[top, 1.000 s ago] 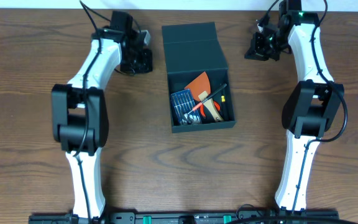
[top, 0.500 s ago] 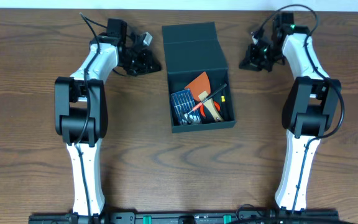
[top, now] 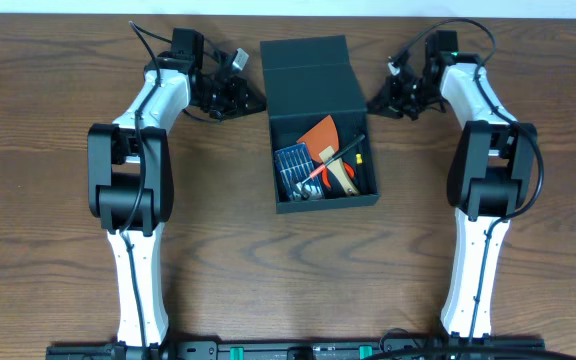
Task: Pack container
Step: 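Grip the lid edges with both grippers and start tilting it forward, then swing the lid forward over the box with both grippers to close it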
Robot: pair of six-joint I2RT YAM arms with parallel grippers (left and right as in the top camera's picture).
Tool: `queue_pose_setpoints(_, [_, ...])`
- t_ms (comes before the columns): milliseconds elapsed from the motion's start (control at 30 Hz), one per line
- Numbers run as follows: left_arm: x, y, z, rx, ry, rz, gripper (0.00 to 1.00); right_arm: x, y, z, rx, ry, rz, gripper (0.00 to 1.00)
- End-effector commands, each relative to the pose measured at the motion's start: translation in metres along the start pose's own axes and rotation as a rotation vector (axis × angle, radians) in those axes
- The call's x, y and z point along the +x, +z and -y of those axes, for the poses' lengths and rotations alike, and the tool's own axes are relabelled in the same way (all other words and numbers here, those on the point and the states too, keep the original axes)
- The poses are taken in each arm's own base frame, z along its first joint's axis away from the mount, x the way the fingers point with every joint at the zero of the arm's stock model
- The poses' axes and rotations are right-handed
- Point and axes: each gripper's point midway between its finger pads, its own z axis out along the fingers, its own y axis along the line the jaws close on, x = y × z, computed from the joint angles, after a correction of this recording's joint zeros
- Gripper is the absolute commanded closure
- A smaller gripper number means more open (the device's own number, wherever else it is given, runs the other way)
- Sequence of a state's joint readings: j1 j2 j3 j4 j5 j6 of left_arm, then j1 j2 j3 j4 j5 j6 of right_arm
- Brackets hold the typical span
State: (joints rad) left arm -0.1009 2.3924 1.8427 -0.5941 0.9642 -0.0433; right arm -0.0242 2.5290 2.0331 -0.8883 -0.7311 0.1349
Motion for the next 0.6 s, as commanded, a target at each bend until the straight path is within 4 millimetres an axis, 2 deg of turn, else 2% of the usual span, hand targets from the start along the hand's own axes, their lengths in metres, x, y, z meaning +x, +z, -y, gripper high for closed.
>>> queue_pose_setpoints(0, [0.001, 0.005, 0.003, 0.061, 0.019, -0.01, 0.94, 0.007, 0.014, -0.013, -0.061, 0.011, -0.032, 0.99])
queue_pose_setpoints(300, [0.011, 0.018, -0.009, 0.098, -0.024, -0.04, 0.94, 0.002, 0.016, -0.027, -0.124, -0.029, -0.018, 0.99])
queue_pose_setpoints(500, [0.005, 0.018, -0.007, 0.104, -0.009, -0.023, 0.94, -0.003, 0.014, -0.034, -0.158, -0.061, -0.001, 0.99])
queue_pose_setpoints(567, [0.002, 0.017, 0.0, 0.146, 0.01, -0.014, 0.94, -0.005, 0.012, -0.04, -0.182, -0.086, 0.005, 0.99])
